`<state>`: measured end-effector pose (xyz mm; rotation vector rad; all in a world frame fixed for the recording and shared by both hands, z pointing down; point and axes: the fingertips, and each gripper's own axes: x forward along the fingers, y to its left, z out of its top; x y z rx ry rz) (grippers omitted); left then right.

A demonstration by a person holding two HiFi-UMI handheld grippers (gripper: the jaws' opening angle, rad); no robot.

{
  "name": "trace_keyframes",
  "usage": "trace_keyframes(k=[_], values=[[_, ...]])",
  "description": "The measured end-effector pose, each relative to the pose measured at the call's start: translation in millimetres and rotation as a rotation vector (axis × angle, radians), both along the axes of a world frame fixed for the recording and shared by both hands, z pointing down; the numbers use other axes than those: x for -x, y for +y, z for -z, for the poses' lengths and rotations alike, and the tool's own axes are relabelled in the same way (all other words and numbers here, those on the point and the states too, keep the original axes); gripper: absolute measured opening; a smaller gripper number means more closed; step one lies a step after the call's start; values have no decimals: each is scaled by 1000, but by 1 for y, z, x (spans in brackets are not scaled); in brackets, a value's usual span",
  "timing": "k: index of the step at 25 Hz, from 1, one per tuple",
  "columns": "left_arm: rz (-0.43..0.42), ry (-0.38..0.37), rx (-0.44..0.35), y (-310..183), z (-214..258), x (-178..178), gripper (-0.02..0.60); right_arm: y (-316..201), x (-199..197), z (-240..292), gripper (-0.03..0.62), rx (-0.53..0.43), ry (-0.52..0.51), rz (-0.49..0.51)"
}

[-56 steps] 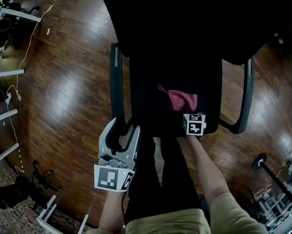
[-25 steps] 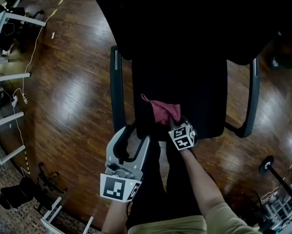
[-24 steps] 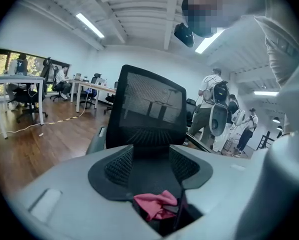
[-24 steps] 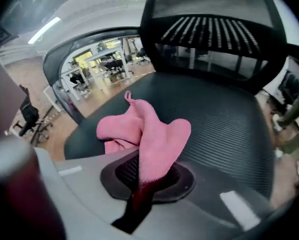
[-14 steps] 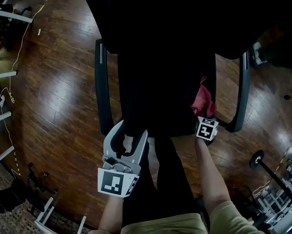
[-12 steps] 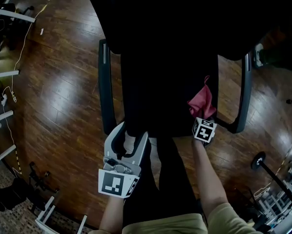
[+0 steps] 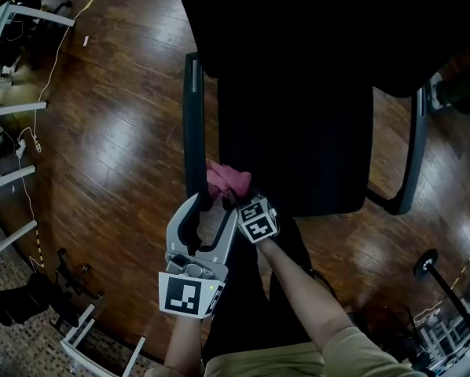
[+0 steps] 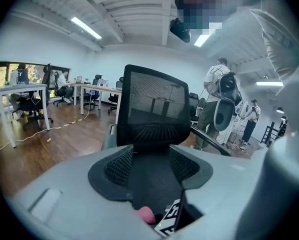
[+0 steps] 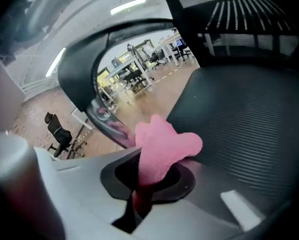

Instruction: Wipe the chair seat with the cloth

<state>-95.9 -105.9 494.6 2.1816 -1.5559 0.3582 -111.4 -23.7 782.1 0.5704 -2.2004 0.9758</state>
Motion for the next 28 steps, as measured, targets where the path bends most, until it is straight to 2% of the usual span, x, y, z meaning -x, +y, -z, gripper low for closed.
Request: trace_keyframes(k=[3,5,7,9,11,13,14,16,18,21,24,26,28], values=[[-11,10,-5,0,3,-2,212,-19,-51,-18,17,-43,118,-37],[-8,25,-8,-1,4,-5,212,-30,-107,-22,17,-98,185,-65],[-9,48,-5,-2,1,-12,212,-39,-180,-22,17,-156,308,-121],[-11,70,-9,-3,-3,-22,212,-50,-273,-24,17,-182,494,-258],[-22,91,-7,-2,-9,-31,212,-53,-363,-25,17,-160,658,-441],[-33,94,-5,0,-10,-33,212,-49,-416,-23,17,-124,731,-579],[-36,92,-1,1,-11,-32,212,-47,-424,-21,17,-114,730,-610],[-33,81,6,2,-12,-24,212,-45,-407,-21,17,-119,676,-609],[-24,64,5,1,-12,-15,212,-43,-357,-22,17,-125,558,-563],[-12,39,3,0,-9,-3,212,-35,-243,-17,17,-120,333,-437],[-25,21,9,4,-7,-1,212,-15,-117,-2,17,-84,112,-244],[-30,17,12,7,-7,-1,212,3,-49,6,17,-25,12,-128],[-27,21,18,9,-8,-2,212,18,-5,8,17,31,-32,-42]])
